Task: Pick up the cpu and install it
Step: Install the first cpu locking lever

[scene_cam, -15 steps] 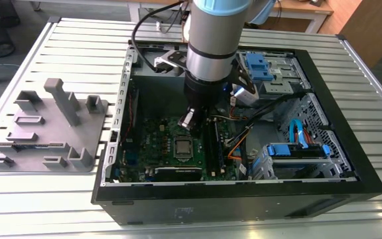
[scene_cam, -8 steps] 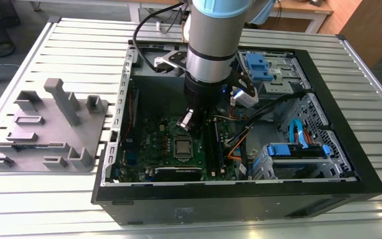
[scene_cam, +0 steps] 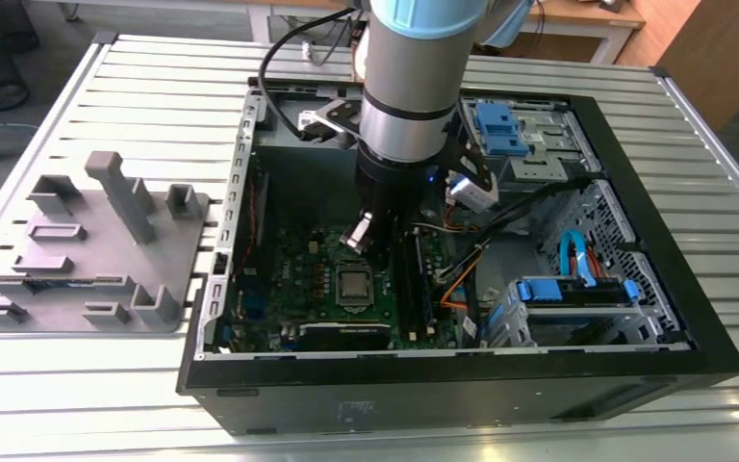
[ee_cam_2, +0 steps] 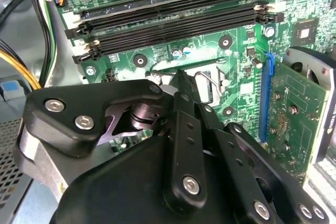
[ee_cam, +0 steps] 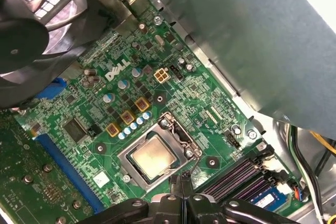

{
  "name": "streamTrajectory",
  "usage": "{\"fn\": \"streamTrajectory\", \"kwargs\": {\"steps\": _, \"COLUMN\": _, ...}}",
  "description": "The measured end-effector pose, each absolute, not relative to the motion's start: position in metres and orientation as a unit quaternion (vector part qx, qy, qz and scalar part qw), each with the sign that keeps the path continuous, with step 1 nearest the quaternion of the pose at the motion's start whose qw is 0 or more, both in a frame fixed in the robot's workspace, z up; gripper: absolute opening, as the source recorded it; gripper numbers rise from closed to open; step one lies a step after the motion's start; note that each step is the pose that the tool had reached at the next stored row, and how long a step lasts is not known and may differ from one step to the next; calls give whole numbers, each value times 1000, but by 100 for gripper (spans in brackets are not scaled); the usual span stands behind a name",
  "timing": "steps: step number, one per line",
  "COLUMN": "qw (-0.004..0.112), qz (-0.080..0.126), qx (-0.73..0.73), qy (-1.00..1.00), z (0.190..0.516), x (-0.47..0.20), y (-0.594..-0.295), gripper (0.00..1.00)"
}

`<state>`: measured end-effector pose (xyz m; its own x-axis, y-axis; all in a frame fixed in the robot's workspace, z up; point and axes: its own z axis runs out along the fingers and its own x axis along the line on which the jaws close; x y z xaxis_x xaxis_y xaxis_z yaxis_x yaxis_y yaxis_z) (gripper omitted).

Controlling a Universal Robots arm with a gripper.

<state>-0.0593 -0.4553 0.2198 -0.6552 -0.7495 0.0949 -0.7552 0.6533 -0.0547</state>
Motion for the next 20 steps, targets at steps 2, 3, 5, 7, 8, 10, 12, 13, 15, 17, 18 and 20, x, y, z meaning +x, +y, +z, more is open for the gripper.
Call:
{"fn": "streamTrajectory", "kwargs": {"steps": 2, "qw": 32, "qz": 45, "qx": 408, "qy": -911, "z": 219, "x": -59, "y": -455, "gripper": 11}}
{"fn": "streamTrajectory", "kwargs": {"steps": 3, "qw": 32, "qz": 45, "qx": 404, "qy": -913, "z": 218, "x": -59, "y": -455, "gripper": 11}}
{"fn": "streamTrajectory", "kwargs": {"steps": 5, "qw": 32, "qz": 45, "qx": 395, "qy": -917, "z": 218, "x": -59, "y": -456, "gripper": 11}}
{"fn": "streamTrajectory", "kwargs": {"steps": 7, "qw": 33, "qz": 45, "qx": 384, "qy": -922, "z": 217, "x": -59, "y": -456, "gripper": 11}}
{"fn": "streamTrajectory", "kwargs": {"steps": 8, "qw": 33, "qz": 44, "qx": 379, "qy": -924, "z": 217, "x": -59, "y": -456, "gripper": 11}}
{"fn": "streamTrajectory", "kwargs": {"steps": 10, "qw": 34, "qz": 44, "qx": 371, "qy": -927, "z": 216, "x": -59, "y": -456, "gripper": 11}}
{"fn": "streamTrajectory", "kwargs": {"steps": 12, "qw": 34, "qz": 44, "qx": 364, "qy": -930, "z": 216, "x": -59, "y": -456, "gripper": 11}}
{"fn": "streamTrajectory", "kwargs": {"steps": 13, "qw": 34, "qz": 44, "qx": 360, "qy": -931, "z": 216, "x": -59, "y": -456, "gripper": 11}}
{"fn": "streamTrajectory", "kwargs": {"steps": 15, "qw": 35, "qz": 44, "qx": 352, "qy": -934, "z": 215, "x": -59, "y": -456, "gripper": 11}}
{"fn": "streamTrajectory", "kwargs": {"steps": 17, "qw": 35, "qz": 44, "qx": 344, "qy": -937, "z": 215, "x": -59, "y": -456, "gripper": 11}}
{"fn": "streamTrajectory", "kwargs": {"steps": 18, "qw": 35, "qz": 44, "qx": 340, "qy": -939, "z": 214, "x": -59, "y": -456, "gripper": 11}}
{"fn": "streamTrajectory", "kwargs": {"steps": 20, "qw": 36, "qz": 45, "qx": 333, "qy": -941, "z": 214, "x": -59, "y": -456, "gripper": 11}}
